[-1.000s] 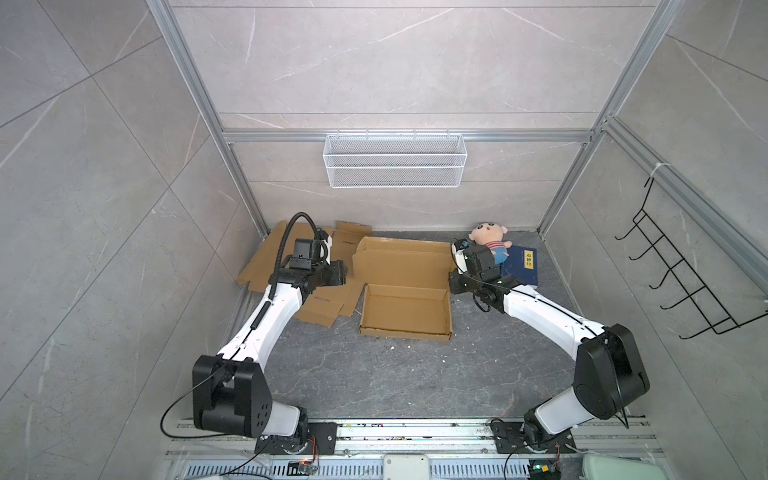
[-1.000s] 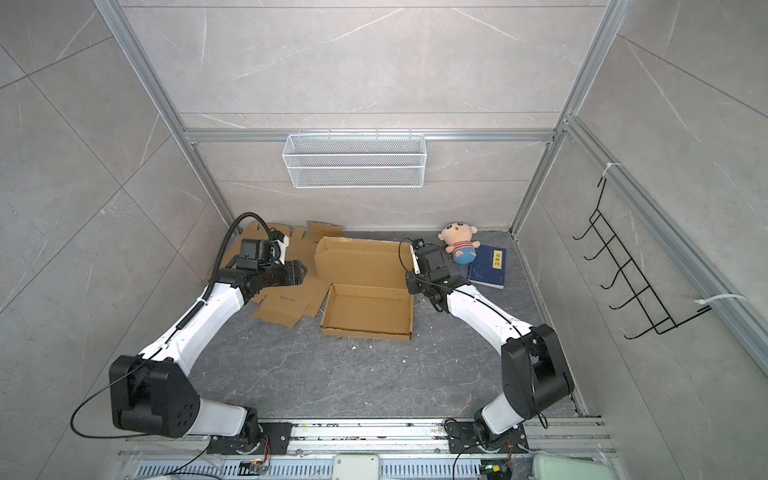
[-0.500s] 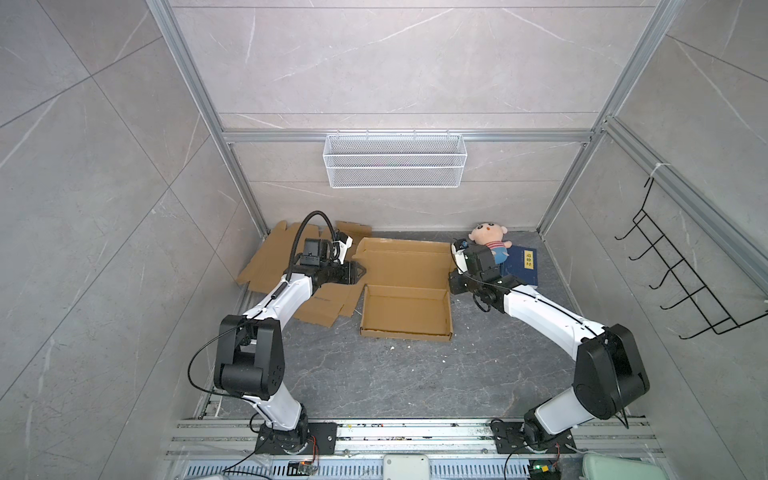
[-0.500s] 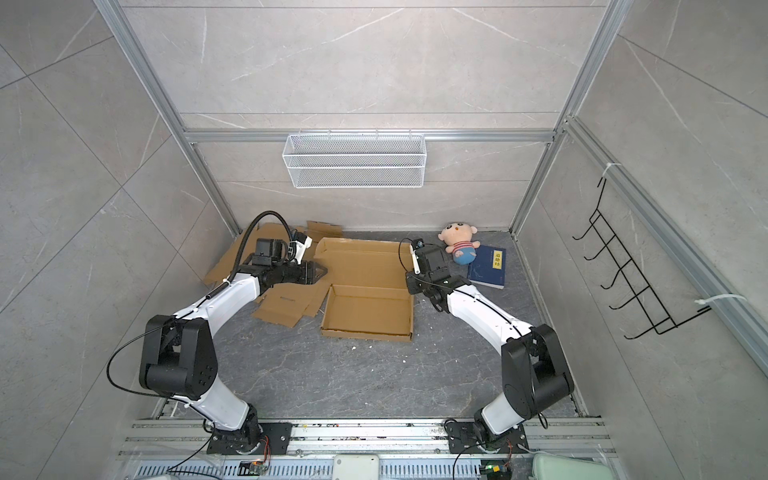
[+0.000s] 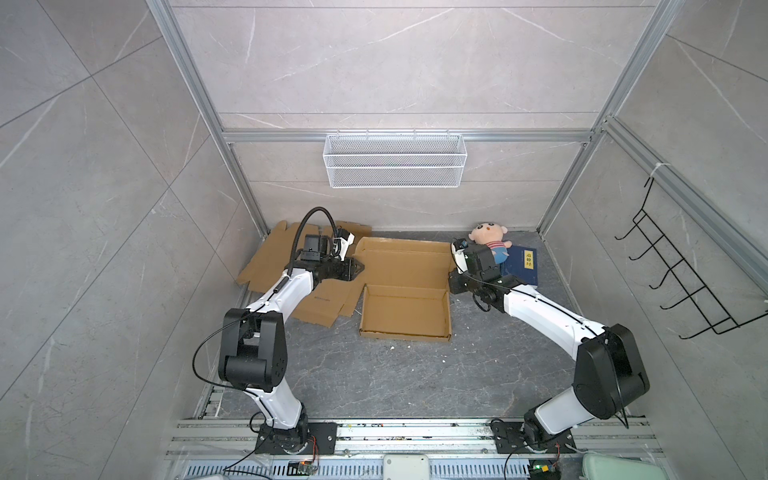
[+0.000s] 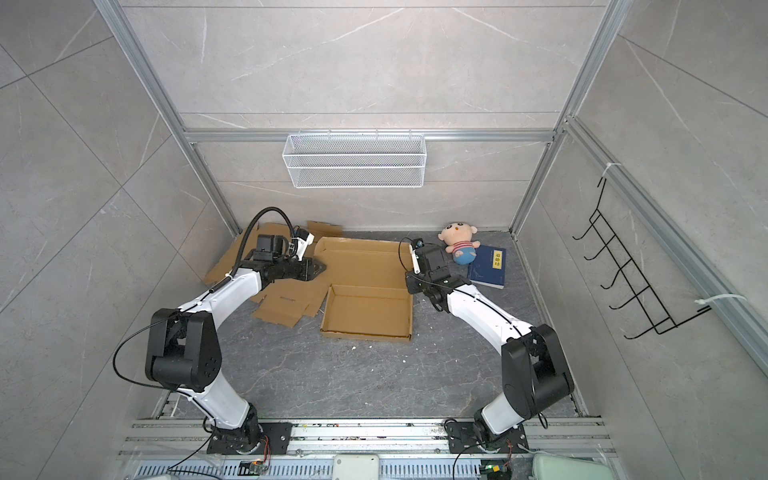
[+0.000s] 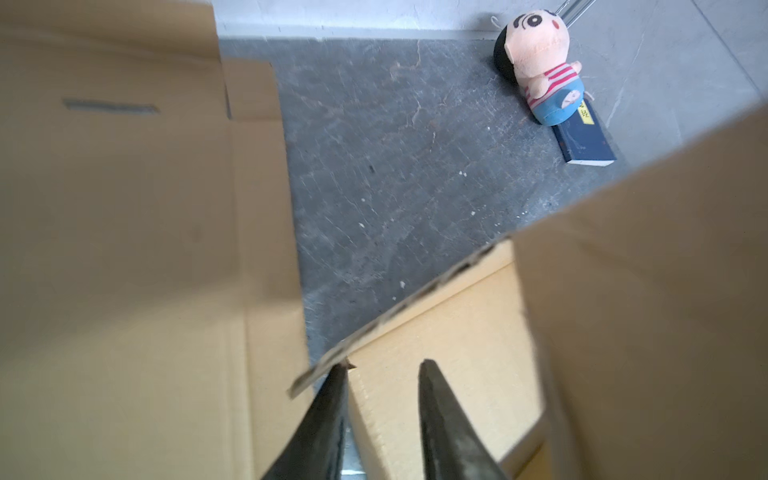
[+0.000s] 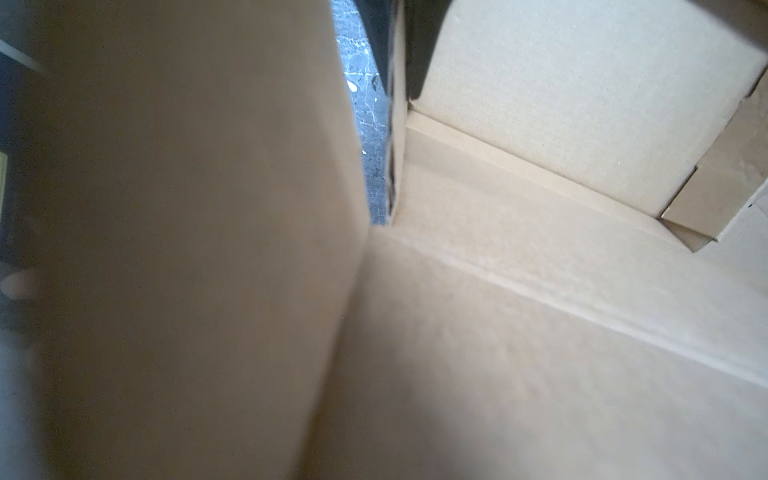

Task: Fold the paper box

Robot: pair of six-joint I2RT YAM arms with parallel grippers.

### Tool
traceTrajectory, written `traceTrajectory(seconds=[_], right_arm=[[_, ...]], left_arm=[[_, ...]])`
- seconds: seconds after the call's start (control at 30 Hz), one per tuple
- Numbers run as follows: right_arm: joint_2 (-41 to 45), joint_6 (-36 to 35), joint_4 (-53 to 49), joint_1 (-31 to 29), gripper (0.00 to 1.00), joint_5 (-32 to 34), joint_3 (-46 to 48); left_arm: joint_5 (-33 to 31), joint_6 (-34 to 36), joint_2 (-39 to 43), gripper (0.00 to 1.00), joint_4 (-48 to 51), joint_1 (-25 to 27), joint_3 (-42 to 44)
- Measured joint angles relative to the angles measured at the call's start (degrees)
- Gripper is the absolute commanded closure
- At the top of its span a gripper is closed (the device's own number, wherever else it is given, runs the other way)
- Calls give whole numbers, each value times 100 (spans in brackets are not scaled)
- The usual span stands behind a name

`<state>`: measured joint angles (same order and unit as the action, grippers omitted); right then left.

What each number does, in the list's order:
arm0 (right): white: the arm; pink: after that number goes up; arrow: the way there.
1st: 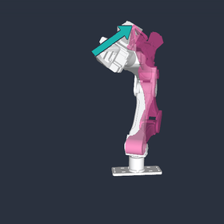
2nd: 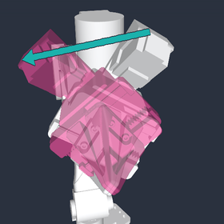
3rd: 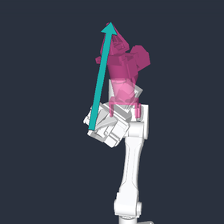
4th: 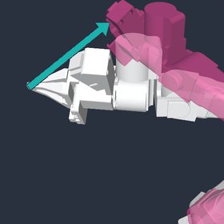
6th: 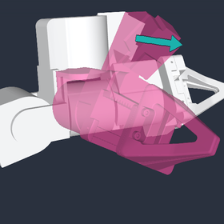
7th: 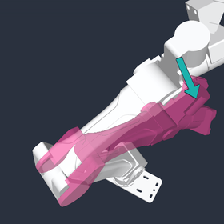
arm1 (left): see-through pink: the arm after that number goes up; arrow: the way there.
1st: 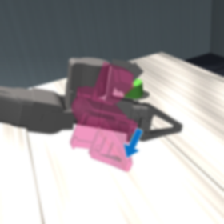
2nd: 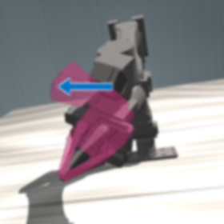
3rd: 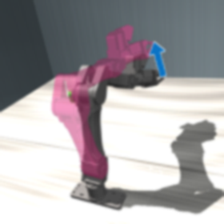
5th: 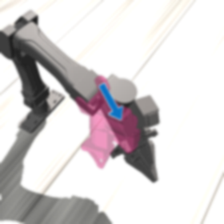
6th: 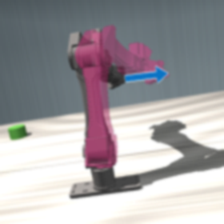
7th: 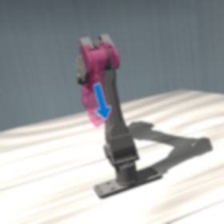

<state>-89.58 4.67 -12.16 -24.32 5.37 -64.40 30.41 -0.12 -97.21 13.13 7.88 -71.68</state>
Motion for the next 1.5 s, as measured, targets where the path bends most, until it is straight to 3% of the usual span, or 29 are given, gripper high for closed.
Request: traceTrajectory(seconds=[0.17, 0.47, 0.73, 0.97, 1.3, 1.5], right_arm=[[0, -46, 2, 0, 100, 0, -4], [0, -83, 0, 0, 100, -4, -9], [0, -81, 0, 0, 100, -20, -9], [0, 17, 0, 0, 100, -7, -11], [0, 334, 92, -195, 100, 282, 26], [-4, 638, 186, -299, 100, 525, 79]], left_arm=[[149, 120, 142, 43, 50, -483, 13], [863, 92, -136, 43, -313, -560, 11], [1172, -76, -428, 59, -614, -492, 13], [1222, -262, -476, 83, -761, -417, 13], [1224, -474, -476, 88, -1023, -201, 46], [1213, -667, -476, 99, -1329, -181, 234]])
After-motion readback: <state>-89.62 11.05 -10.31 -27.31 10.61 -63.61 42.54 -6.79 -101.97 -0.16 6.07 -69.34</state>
